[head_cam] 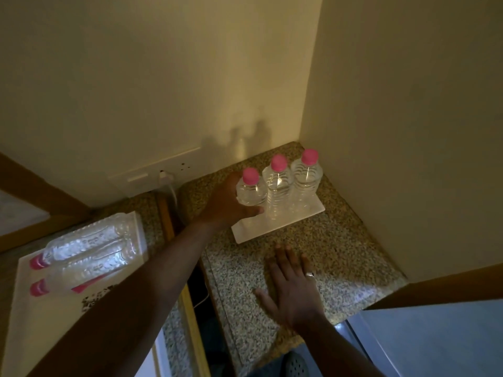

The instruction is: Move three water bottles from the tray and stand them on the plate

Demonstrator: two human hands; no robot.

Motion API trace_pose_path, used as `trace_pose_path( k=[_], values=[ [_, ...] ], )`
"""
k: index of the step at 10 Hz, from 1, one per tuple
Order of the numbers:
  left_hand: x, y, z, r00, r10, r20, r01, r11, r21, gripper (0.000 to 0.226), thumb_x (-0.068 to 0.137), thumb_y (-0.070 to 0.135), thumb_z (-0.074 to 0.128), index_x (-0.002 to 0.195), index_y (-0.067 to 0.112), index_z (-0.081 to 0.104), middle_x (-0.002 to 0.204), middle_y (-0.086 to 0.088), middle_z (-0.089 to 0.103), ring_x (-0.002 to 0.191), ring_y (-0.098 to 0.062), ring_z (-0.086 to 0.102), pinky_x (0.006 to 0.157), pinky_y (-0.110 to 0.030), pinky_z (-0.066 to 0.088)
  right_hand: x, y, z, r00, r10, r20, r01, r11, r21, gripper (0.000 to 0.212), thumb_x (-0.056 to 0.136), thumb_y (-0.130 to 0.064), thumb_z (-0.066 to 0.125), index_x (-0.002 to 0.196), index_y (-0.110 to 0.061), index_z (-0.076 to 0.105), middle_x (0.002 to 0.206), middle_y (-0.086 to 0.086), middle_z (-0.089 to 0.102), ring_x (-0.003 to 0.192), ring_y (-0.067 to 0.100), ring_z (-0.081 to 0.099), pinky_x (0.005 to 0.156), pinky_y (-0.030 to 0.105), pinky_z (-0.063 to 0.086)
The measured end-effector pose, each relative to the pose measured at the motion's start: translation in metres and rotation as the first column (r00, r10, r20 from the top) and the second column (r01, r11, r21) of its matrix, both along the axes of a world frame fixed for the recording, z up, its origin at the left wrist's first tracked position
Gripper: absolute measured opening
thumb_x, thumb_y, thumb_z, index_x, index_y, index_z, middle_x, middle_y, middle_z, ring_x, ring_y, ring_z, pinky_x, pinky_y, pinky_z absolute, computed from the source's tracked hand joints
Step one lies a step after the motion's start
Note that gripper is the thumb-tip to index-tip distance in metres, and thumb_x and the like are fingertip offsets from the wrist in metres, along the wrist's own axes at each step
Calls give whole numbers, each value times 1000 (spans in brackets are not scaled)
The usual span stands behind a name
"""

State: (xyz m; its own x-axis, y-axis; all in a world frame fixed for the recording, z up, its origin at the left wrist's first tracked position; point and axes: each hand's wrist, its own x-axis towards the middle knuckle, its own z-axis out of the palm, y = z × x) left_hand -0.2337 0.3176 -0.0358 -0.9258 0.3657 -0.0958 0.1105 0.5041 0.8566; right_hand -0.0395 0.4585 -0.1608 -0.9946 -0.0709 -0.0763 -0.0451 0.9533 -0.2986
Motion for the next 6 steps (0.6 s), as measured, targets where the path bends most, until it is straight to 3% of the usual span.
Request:
trace_pose_path(
  k=[2, 3, 4, 5, 6],
  values=[
    [6, -1, -7, 1000, 29, 11, -30, 998, 53, 87, 56, 27, 93, 130, 26, 47, 122, 4, 62, 111, -15, 61, 94, -46, 53, 0, 1, 0, 1000, -8, 10, 7, 1000, 20, 79, 93, -75, 27, 150, -21, 31, 164, 10, 14, 151, 28, 2, 116, 56, 6],
    [15, -13, -6, 996, 75, 42, -74, 997, -17, 93, 56, 36, 92, 135, 24, 43, 131, 3, 56, 118, -15, 54, 97, -42, 50, 0, 1, 0, 999, -12, 31, 11, 999, 33, 80, 93, -76, 24, 152, -22, 27, 164, 8, 10, 151, 27, -2, 117, 54, -1],
    [37, -50, -3, 991, 125, 40, -119, 985, -125, 96, 58, 47, 88, 139, 25, 40, 127, 12, 44, 116, -8, 46, 92, -30, 42, 1, 2, 3, 996, -24, 84, 20, 999, 50, 84, 91, -79, 17, 154, -24, 21, 164, 6, 4, 150, 25, -8, 118, 49, -9],
    [64, -107, 9, 984, 167, 56, -156, 973, -170, 93, 61, 51, 85, 139, 27, 41, 137, 4, 51, 128, -15, 47, 92, -26, 40, -5, 3, 6, 988, -26, 154, 14, 997, 75, 95, 84, -86, 5, 155, -23, 16, 164, 6, -4, 149, 26, -14, 119, 51, -9],
    [90, -165, 19, 964, 266, 1, -258, 937, -236, 89, 62, 58, 81, 137, 28, 44, 140, 0, 53, 128, -18, 49, 91, -27, 40, -11, -11, 20, 980, 12, 198, -26, 997, 66, 103, 76, -89, 2, 154, -23, 15, 165, 9, -1, 150, 28, -8, 118, 49, -5]
  ],
)
